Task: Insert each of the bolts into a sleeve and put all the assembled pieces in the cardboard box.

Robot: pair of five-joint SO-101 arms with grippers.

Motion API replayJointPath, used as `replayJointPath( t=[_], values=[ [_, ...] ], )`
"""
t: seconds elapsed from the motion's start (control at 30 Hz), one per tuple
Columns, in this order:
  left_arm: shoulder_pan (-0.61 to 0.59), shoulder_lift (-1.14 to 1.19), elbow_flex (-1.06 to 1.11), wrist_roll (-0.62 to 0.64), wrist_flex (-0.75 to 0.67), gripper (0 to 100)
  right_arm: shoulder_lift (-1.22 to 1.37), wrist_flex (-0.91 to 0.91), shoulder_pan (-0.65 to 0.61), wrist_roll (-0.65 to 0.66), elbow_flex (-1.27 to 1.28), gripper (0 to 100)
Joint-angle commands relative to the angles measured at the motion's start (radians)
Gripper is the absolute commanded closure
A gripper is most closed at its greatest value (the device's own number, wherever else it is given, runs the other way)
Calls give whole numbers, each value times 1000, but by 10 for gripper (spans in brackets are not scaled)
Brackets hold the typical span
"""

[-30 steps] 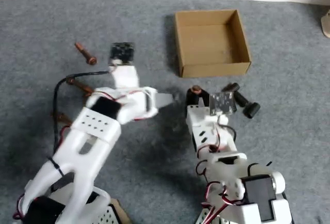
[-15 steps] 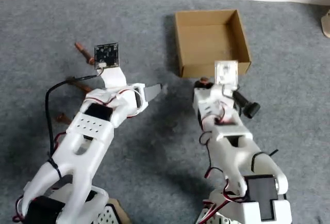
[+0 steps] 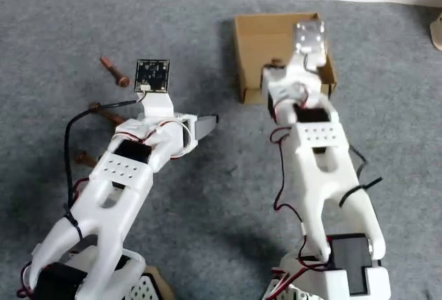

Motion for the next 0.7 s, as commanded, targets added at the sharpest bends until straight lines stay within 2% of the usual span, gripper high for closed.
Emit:
replayJointPath(
  t=[0.0,0.23,0.4,0.67],
  values=[
    [-12,-5,-5,-11,-20,681,-18,62,-50,-2,-162,994],
    [-12,-5,-5,-12,-20,681,232,183,-65,0,-466,994],
    [-13,-5,-5,-12,-20,681,443,265,-65,89,-713,994],
    [-13,-5,-5,-14,-20,681,693,321,-61,87,-1001,994]
  ],
)
